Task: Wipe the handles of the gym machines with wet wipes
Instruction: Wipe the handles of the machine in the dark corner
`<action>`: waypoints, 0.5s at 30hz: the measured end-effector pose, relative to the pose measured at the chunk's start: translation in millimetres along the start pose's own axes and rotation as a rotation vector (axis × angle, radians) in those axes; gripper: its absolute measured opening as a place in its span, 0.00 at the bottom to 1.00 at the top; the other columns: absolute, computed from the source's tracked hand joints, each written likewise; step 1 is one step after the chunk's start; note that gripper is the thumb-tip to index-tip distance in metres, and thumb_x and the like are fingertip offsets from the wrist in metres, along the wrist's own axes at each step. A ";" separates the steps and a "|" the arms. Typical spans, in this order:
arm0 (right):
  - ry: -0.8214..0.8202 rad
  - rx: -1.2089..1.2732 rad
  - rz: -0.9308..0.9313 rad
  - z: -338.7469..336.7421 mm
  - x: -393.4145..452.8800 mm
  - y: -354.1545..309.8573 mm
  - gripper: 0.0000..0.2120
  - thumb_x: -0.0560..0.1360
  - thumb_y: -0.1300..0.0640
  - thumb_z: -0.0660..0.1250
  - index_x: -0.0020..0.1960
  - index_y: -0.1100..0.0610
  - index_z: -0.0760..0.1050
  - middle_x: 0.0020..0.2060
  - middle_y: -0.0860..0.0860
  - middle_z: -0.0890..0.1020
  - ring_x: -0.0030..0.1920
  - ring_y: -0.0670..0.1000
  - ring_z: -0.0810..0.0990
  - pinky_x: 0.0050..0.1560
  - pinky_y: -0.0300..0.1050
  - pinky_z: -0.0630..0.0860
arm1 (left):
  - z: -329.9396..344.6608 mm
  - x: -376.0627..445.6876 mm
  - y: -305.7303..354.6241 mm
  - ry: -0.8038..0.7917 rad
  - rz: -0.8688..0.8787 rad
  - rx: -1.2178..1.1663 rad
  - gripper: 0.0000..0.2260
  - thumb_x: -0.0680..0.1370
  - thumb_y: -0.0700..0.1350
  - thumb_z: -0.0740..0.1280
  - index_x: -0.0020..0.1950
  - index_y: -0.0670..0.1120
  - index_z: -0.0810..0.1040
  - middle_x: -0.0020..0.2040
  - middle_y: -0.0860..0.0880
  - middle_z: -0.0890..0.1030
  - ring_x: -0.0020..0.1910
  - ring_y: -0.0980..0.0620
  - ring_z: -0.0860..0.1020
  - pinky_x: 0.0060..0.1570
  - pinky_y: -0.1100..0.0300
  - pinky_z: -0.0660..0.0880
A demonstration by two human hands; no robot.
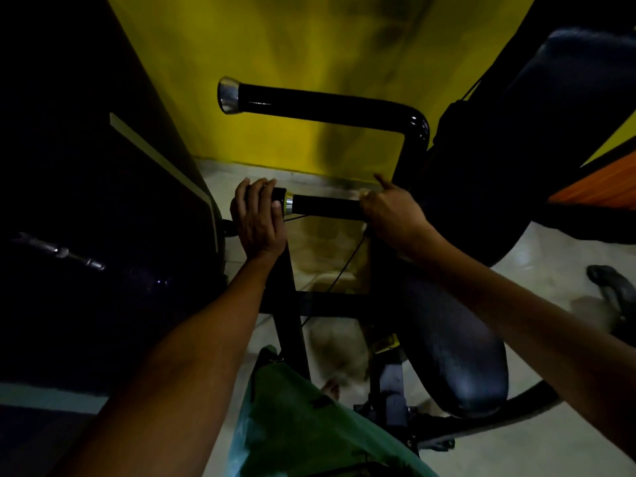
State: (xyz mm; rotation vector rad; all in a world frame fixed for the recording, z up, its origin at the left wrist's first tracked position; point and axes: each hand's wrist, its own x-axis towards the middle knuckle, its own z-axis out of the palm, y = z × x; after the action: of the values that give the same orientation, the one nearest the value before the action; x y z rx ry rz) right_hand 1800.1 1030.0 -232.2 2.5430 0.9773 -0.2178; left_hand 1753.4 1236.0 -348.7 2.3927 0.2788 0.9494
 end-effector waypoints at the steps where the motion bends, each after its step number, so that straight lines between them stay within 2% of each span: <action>1: 0.004 -0.072 -0.033 -0.6 2.3 -3.4 0.15 0.78 0.65 0.52 0.57 0.61 0.75 0.52 0.56 0.79 0.55 0.55 0.77 0.73 0.49 0.38 | -0.4 0.6 0.1 -0.002 -0.002 -0.007 0.25 0.82 0.53 0.45 0.62 0.41 0.76 0.59 0.43 0.78 0.65 0.44 0.66 0.62 0.47 0.67; 3: 0.011 -0.167 -0.078 5.2 -0.8 -3.8 0.16 0.78 0.65 0.51 0.59 0.62 0.74 0.52 0.56 0.78 0.55 0.55 0.77 0.71 0.52 0.35 | -1.4 0.0 1.2 -0.008 -0.004 -0.020 0.25 0.82 0.52 0.46 0.61 0.41 0.76 0.59 0.42 0.77 0.65 0.43 0.66 0.62 0.46 0.67; 4: 0.048 -0.206 -0.097 9.8 -4.9 0.3 0.16 0.78 0.63 0.53 0.61 0.62 0.73 0.54 0.56 0.79 0.56 0.55 0.78 0.71 0.52 0.36 | -1.7 -0.3 2.0 -0.012 -0.003 -0.020 0.24 0.82 0.51 0.47 0.61 0.40 0.77 0.59 0.42 0.77 0.65 0.43 0.66 0.62 0.46 0.67; 5: 0.107 -0.254 -0.137 15.2 -7.9 6.8 0.15 0.76 0.62 0.58 0.61 0.63 0.75 0.54 0.56 0.80 0.55 0.53 0.79 0.73 0.53 0.43 | -2.4 0.0 2.4 -0.019 -0.002 -0.019 0.22 0.81 0.50 0.48 0.61 0.40 0.77 0.59 0.42 0.77 0.65 0.43 0.66 0.63 0.46 0.67; 6: 0.163 -0.265 -0.169 18.4 -10.8 12.8 0.15 0.72 0.61 0.66 0.58 0.63 0.78 0.52 0.55 0.82 0.52 0.52 0.81 0.72 0.53 0.53 | -3.3 0.8 2.6 -0.030 -0.001 -0.017 0.21 0.81 0.49 0.49 0.61 0.40 0.77 0.59 0.42 0.77 0.65 0.44 0.66 0.63 0.46 0.67; 7: 0.246 -0.263 -0.222 17.7 -13.9 17.0 0.15 0.67 0.60 0.71 0.53 0.62 0.81 0.49 0.55 0.83 0.48 0.50 0.83 0.69 0.52 0.63 | -4.4 0.8 2.9 -0.038 0.000 -0.015 0.21 0.80 0.48 0.50 0.61 0.40 0.77 0.59 0.42 0.77 0.65 0.44 0.66 0.63 0.47 0.66; 8: 0.242 -0.278 -0.238 17.6 -15.9 19.6 0.14 0.65 0.59 0.72 0.50 0.61 0.83 0.48 0.53 0.84 0.47 0.49 0.83 0.67 0.50 0.66 | -5.3 0.5 3.1 -0.042 0.002 -0.009 0.20 0.80 0.48 0.50 0.60 0.40 0.77 0.59 0.42 0.77 0.65 0.44 0.66 0.63 0.48 0.66; 9: 0.237 -0.283 -0.247 18.9 -17.1 20.8 0.12 0.68 0.59 0.69 0.51 0.60 0.83 0.49 0.52 0.84 0.48 0.48 0.83 0.67 0.48 0.65 | -6.2 0.0 3.6 -0.042 0.004 -0.003 0.20 0.80 0.47 0.50 0.60 0.40 0.77 0.59 0.42 0.77 0.65 0.44 0.66 0.63 0.48 0.66; 11: 0.275 -0.234 -0.283 18.1 -19.2 22.1 0.16 0.71 0.62 0.57 0.49 0.60 0.83 0.48 0.53 0.84 0.49 0.49 0.83 0.66 0.47 0.66 | -6.6 0.6 4.0 -0.045 -0.003 0.002 0.20 0.80 0.48 0.50 0.60 0.40 0.77 0.59 0.42 0.77 0.65 0.44 0.66 0.63 0.49 0.65; 12: 0.303 -0.245 -0.304 17.2 -23.7 24.1 0.15 0.70 0.62 0.58 0.46 0.60 0.83 0.46 0.54 0.84 0.48 0.51 0.83 0.64 0.48 0.70 | -6.9 1.2 4.6 -0.048 -0.006 0.002 0.20 0.80 0.48 0.50 0.60 0.40 0.77 0.59 0.42 0.77 0.65 0.44 0.66 0.63 0.49 0.66; 14: 0.364 -0.308 -0.366 20.6 -31.4 28.3 0.07 0.64 0.63 0.70 0.41 0.58 0.84 0.43 0.55 0.84 0.45 0.52 0.83 0.63 0.51 0.72 | -7.9 0.9 5.2 -0.055 -0.014 0.010 0.20 0.80 0.48 0.50 0.59 0.40 0.77 0.58 0.42 0.77 0.64 0.44 0.66 0.62 0.49 0.66; 15: 0.387 -0.288 -0.371 22.5 -35.3 31.9 0.08 0.60 0.64 0.74 0.40 0.58 0.83 0.41 0.54 0.83 0.45 0.52 0.83 0.63 0.53 0.71 | -8.9 0.9 5.5 -0.063 -0.017 0.017 0.20 0.81 0.48 0.49 0.59 0.40 0.77 0.58 0.42 0.77 0.64 0.44 0.66 0.62 0.49 0.66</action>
State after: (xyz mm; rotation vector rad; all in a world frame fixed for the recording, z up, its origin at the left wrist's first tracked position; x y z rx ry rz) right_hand 1795.3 977.6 -232.6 2.1641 1.5046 0.3053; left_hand 1748.0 1235.5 -339.8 2.4264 0.2842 0.8655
